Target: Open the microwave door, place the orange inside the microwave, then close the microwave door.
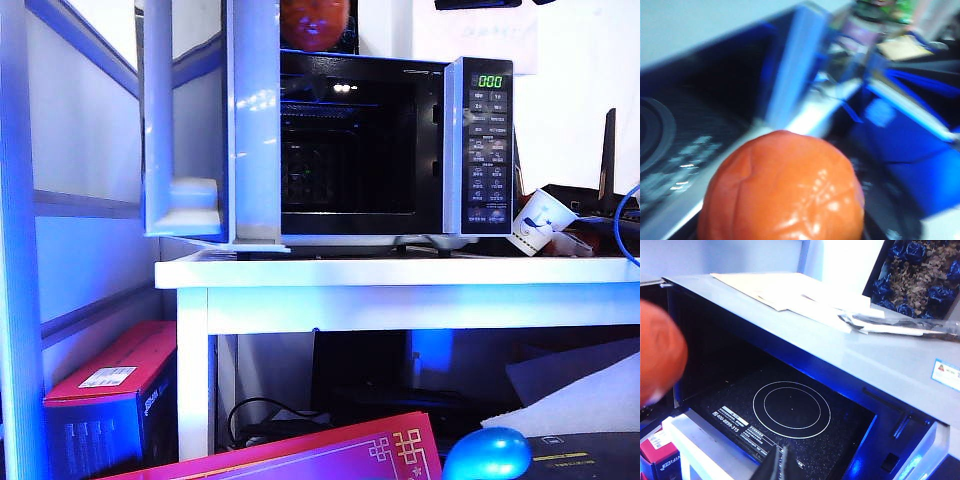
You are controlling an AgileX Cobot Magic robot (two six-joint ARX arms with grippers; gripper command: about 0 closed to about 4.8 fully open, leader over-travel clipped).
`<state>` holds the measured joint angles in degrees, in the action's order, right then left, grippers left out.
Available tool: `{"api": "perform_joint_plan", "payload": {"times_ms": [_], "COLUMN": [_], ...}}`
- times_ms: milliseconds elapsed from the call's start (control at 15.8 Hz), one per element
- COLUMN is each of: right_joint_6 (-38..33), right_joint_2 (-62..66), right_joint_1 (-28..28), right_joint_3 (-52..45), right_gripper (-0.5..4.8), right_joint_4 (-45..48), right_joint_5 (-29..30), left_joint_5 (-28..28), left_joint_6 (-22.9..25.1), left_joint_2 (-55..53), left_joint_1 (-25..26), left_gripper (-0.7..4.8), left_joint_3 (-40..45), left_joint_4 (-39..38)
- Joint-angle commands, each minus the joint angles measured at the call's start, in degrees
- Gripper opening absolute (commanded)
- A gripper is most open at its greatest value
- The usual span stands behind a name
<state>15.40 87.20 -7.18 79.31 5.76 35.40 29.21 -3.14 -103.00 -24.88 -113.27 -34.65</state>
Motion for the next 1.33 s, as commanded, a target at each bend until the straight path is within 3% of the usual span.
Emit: {"api": "perform_joint_plan", "payload": {"times_ms": [63, 253, 380, 443, 570, 949, 1329], "right_joint_6": [0.15, 4.85, 5.68, 5.88, 6.49, 8.87, 10.29], "right_joint_2": [-0.22, -0.22, -0.24, -0.28, -0.35, -0.39, -0.28], "right_joint_1": [0.00, -0.02, -0.02, 0.00, -0.04, -2.56, -4.87], "right_joint_3": [0.17, 0.17, 0.17, 0.17, 0.17, 0.17, 0.17], "right_gripper": [0.27, 0.27, 0.28, 0.75, 4.79, 4.79, 4.79], "right_joint_4": [1.86, 2.23, 2.21, 2.21, 2.14, 1.44, 1.53], "right_joint_5": [2.27, 8.96, 11.82, 15.85, 18.80, 21.22, 18.75], "left_joint_5": [5.03, 10.84, 13.40, 13.68, 13.62, 13.68, 14.80], "left_joint_6": [-2.19, -9.03, -10.19, -11.04, -11.06, -12.15, -12.35], "left_joint_2": [0.20, 0.22, 0.22, 0.22, 0.22, 0.22, 0.22], "left_joint_1": [-0.04, 0.07, 0.07, 0.07, 0.07, 0.07, 0.07], "left_gripper": [1.92, 1.92, 1.92, 1.92, 1.92, 1.92, 1.92], "left_joint_3": [-0.04, -0.04, -0.04, -0.04, -0.07, -0.07, -0.07], "left_joint_4": [0.02, 0.61, 0.94, 0.94, 1.18, 1.75, 1.75]}}
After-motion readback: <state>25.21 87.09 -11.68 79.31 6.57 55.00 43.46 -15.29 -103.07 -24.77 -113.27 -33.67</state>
